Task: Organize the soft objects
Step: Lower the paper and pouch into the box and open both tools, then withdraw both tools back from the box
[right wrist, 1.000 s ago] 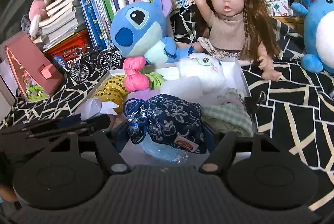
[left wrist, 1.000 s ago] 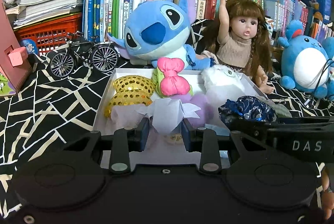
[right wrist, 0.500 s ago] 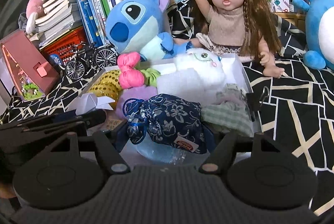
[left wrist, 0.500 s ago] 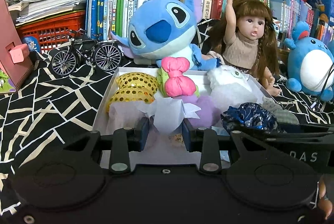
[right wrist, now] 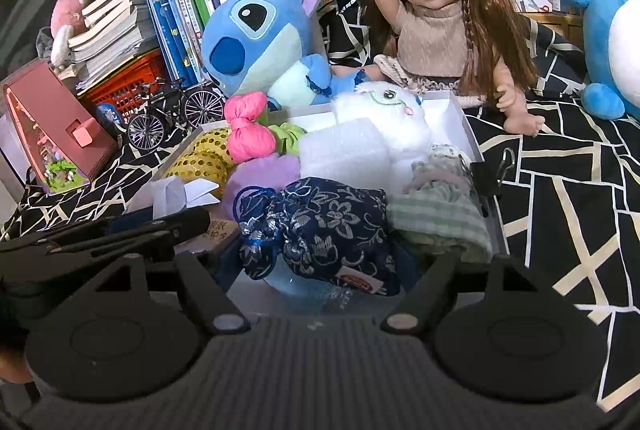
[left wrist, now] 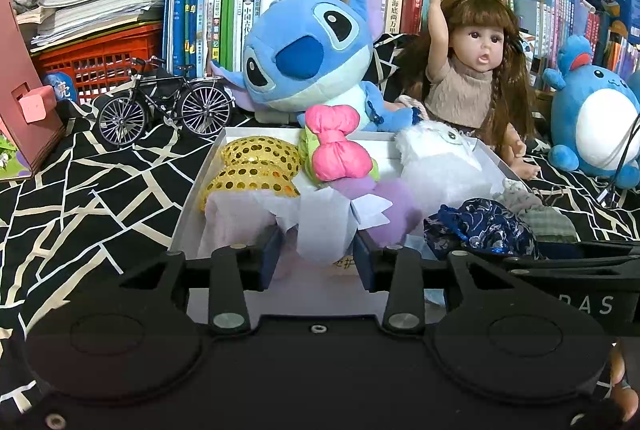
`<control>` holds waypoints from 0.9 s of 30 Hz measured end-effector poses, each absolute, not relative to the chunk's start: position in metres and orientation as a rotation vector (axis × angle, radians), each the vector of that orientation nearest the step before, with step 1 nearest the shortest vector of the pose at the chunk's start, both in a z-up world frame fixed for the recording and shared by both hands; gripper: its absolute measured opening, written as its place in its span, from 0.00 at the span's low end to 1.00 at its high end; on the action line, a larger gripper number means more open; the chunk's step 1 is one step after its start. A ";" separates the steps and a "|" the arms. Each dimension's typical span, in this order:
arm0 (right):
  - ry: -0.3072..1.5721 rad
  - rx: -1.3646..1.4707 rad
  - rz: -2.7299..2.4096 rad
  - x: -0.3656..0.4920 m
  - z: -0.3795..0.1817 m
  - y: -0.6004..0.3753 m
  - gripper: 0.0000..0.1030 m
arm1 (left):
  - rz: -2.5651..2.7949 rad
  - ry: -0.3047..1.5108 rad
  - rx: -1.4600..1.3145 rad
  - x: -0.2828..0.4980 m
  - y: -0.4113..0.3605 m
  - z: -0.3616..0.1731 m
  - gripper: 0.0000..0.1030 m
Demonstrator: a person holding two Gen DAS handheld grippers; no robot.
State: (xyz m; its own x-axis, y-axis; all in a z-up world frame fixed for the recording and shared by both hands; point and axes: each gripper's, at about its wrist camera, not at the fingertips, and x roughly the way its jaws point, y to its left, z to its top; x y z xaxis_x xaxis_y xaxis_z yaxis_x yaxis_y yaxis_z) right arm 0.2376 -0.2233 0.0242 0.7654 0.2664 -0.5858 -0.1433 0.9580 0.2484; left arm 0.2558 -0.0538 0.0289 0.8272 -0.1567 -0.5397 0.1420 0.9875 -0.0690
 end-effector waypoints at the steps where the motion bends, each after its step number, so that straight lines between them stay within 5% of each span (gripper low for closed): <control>1: 0.664 0.197 0.225 0.237 0.024 -0.224 0.78 | -0.160 0.575 -0.028 0.256 -0.054 0.029 0.40; 8: 0.662 0.197 0.226 0.232 0.026 -0.226 0.82 | -0.163 0.581 -0.039 0.252 -0.052 0.029 0.47; 18: 0.657 0.175 0.233 0.218 0.032 -0.228 0.83 | -0.132 0.588 -0.041 0.241 -0.050 0.034 0.73; 27: 0.643 0.153 0.228 0.206 0.039 -0.227 0.84 | -0.118 0.573 -0.027 0.228 -0.047 0.043 0.77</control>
